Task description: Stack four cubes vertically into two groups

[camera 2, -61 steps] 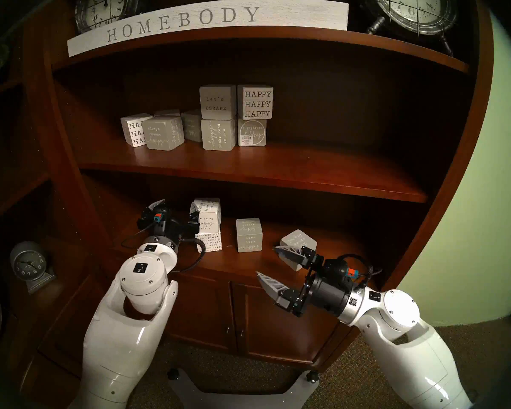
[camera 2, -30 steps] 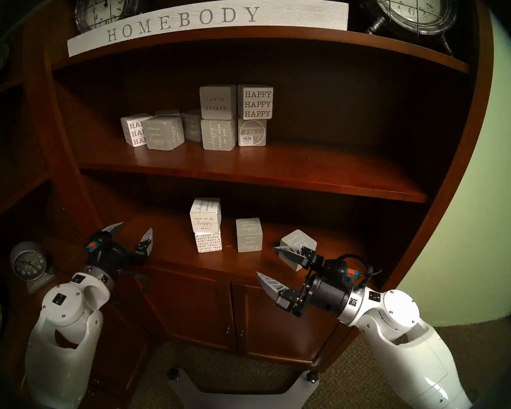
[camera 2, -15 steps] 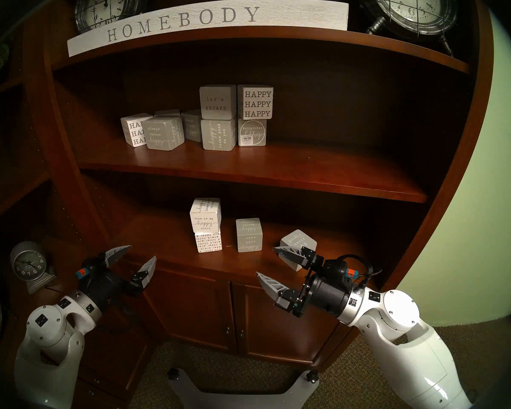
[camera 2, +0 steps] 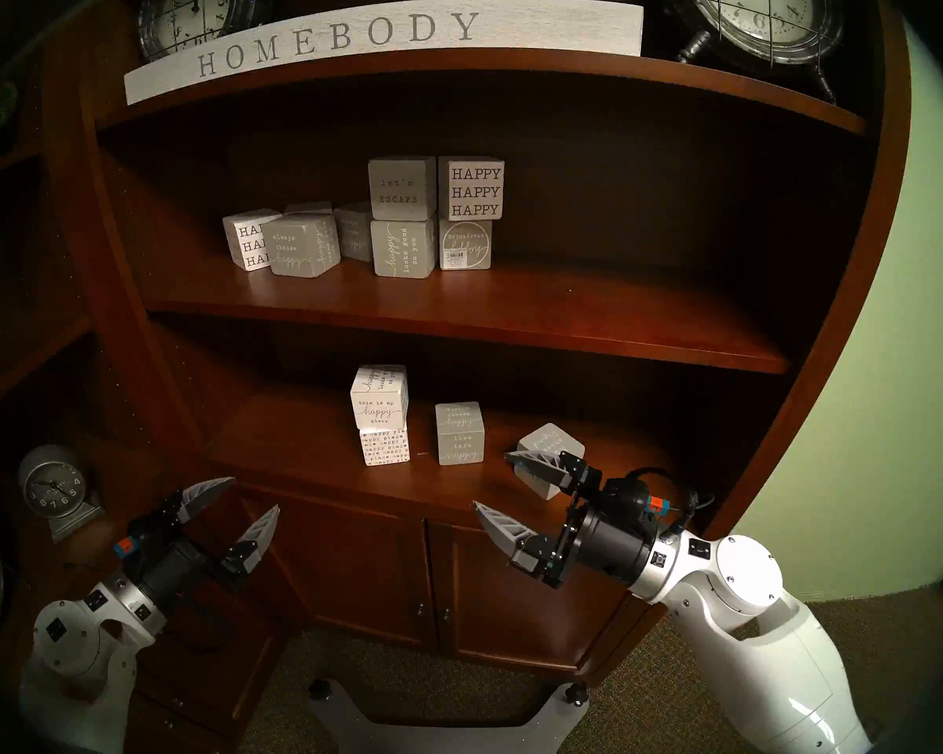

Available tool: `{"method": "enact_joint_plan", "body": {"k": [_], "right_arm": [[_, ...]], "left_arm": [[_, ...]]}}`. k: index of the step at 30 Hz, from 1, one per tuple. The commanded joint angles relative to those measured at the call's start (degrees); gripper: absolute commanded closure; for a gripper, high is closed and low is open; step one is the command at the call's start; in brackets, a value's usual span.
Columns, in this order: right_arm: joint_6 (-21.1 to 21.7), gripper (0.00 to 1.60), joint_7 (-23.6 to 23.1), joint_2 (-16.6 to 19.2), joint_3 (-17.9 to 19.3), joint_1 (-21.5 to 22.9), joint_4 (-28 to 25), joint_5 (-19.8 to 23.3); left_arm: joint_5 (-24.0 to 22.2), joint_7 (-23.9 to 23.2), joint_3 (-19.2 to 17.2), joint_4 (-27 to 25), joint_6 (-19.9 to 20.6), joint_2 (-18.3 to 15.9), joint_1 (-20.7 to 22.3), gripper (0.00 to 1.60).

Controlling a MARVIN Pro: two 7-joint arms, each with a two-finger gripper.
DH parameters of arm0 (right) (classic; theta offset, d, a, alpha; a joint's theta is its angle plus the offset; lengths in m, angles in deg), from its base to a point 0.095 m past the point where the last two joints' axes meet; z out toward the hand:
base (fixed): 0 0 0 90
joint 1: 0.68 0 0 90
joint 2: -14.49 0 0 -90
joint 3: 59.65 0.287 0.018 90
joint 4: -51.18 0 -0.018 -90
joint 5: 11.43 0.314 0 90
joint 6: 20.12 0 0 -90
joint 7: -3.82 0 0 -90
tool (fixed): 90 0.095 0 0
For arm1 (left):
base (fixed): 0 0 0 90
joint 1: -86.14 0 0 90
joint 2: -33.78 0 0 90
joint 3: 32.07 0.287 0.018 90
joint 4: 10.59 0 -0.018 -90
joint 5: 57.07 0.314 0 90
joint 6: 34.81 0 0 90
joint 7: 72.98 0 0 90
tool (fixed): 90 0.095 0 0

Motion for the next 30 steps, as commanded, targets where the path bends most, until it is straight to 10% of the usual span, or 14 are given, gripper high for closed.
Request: {"method": "enact_joint_plan", "body": {"k": [1,19,30], "right_arm": [[-1.92,0.00,1.10,-0.76,1.67,-5.81,-4.93,-1.34],[-4.15,0.00,5.91,-2.50,16.01,-15.05,-4.97,-1.60],[-2.35,0.00,4.84,0.32,16.84,-6.97,2.34,0.04]], "left_arm": [[-0.42,-0.54,-0.41,-0.87,-1.38,0.39,-0.66,0.00],[-0.22,-1.60,-0.80,-0.77,-1.63,1.26,-0.46,0.00],[-0.06,-2.05,-0.96,-0.74,-1.53,1.67,-0.29,0.00]]}}
